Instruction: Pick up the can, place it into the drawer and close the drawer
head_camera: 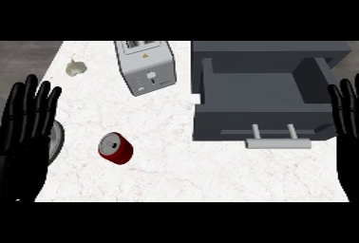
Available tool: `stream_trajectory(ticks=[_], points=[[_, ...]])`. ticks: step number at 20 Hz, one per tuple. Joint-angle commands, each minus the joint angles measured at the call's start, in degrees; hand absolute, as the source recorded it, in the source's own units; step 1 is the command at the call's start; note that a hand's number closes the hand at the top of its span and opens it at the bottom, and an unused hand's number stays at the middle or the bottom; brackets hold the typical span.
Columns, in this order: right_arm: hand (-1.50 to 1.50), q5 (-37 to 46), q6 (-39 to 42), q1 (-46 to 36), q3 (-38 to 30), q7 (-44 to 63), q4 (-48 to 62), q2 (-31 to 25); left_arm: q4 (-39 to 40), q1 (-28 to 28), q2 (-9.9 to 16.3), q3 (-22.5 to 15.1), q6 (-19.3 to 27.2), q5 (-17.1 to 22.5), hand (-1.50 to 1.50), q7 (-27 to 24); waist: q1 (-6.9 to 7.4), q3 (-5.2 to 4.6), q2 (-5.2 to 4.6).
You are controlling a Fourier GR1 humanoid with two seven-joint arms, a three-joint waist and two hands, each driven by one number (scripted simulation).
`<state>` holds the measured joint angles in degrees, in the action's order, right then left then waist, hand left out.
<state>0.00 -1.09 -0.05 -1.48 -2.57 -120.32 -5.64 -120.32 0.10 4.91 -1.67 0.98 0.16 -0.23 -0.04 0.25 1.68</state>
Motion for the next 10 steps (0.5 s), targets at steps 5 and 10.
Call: stream_trajectory(ticks=[5,10], points=[[-1.50,-1.10,2.23,0.48,3.04,0.66,1.23,0.45,2.03,-3.62,8.44,-7.21,-25.55,21.01,-1.50,-2.26,-1.87,-0.56,-2.06],[-1.50,-0.22,-3.74,4.16,-2.48,10.09,4.65,1.30,8.93,-0.63,22.42,-3.79,-39.03,28.17,-1.50,3.95,-1.30,-0.40,-2.34]])
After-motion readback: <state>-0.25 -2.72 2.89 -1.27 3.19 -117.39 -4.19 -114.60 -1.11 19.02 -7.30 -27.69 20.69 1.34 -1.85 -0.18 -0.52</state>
